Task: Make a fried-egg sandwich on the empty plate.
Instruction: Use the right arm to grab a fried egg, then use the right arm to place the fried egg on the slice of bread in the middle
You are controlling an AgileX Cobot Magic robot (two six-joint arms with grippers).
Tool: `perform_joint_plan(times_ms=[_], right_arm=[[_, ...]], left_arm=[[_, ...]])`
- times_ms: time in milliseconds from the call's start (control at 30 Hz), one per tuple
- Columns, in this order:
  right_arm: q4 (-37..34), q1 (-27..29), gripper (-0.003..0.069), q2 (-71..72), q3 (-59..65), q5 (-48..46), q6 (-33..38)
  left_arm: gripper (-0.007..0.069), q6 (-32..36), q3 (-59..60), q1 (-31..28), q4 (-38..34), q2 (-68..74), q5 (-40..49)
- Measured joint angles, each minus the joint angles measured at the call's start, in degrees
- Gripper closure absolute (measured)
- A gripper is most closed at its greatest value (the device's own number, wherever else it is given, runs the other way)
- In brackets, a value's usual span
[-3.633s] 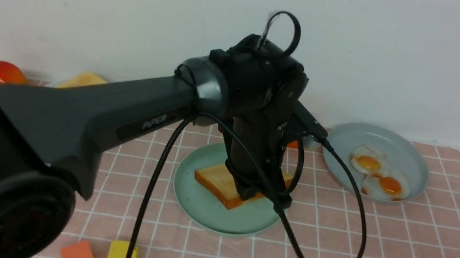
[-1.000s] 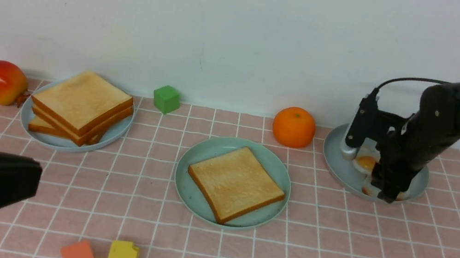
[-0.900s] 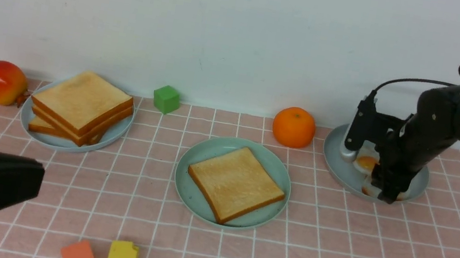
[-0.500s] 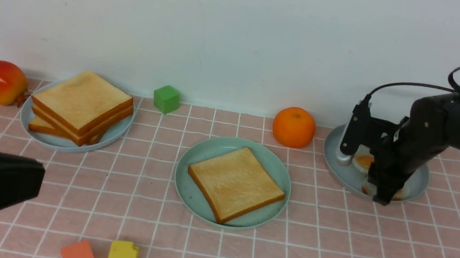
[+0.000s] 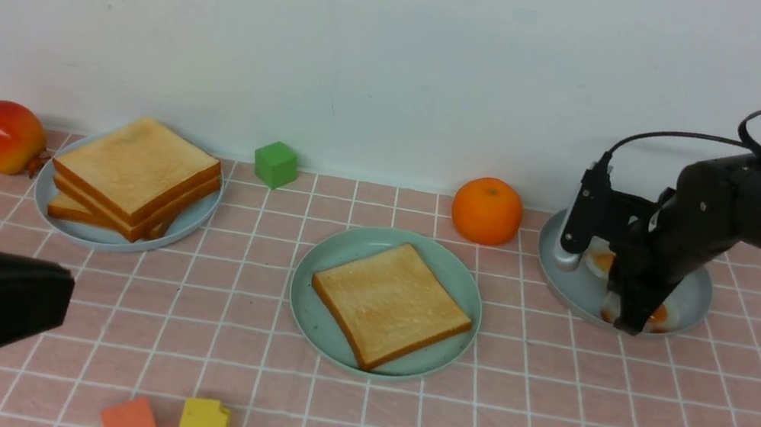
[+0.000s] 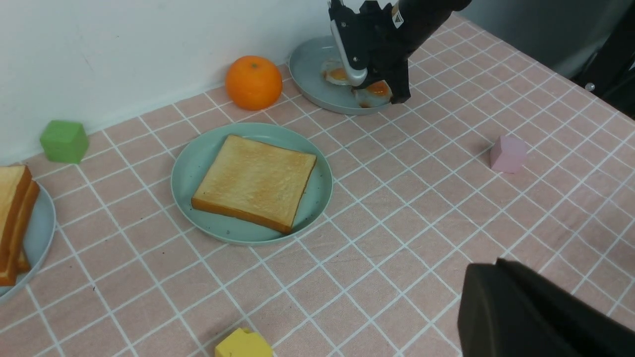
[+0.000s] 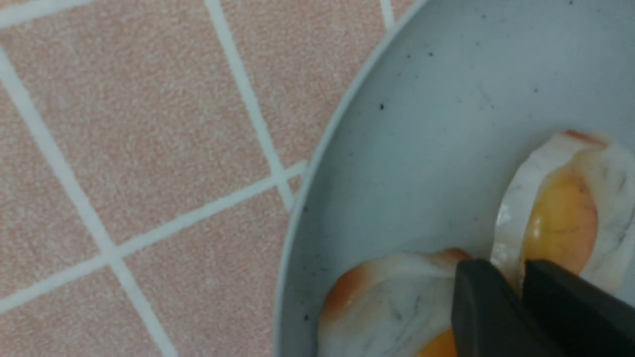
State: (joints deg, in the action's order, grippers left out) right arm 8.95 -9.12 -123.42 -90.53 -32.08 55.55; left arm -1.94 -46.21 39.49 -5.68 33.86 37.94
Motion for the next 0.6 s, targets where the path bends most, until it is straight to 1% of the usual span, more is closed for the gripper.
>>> perform_joint_plan(times_ms=[67, 167, 500, 600], right_arm=[[0.00, 0.00, 0.0542, 0.50, 0.00, -0.51, -0.51], [0.00, 0.00, 0.0567, 2.49, 0.00, -1.95, -2.50], [-0.68, 0.00, 0.0578, 7.92, 0.05, -6.38, -4.70], [-0.90, 0.00, 0.0579, 9.83, 0.05, -7.68, -6.67]], left_arm=[[0.0638, 0.00, 0.00, 0.00, 0.00, 0.00, 0.00], [0.0638, 0.00, 0.00, 0.00, 0.00, 0.00, 0.00], [0.0638, 0.00, 0.00, 0.00, 0.24, 0.00, 0.05], [0.0638, 0.00, 0.00, 0.00, 1.20, 0.00, 0.25]])
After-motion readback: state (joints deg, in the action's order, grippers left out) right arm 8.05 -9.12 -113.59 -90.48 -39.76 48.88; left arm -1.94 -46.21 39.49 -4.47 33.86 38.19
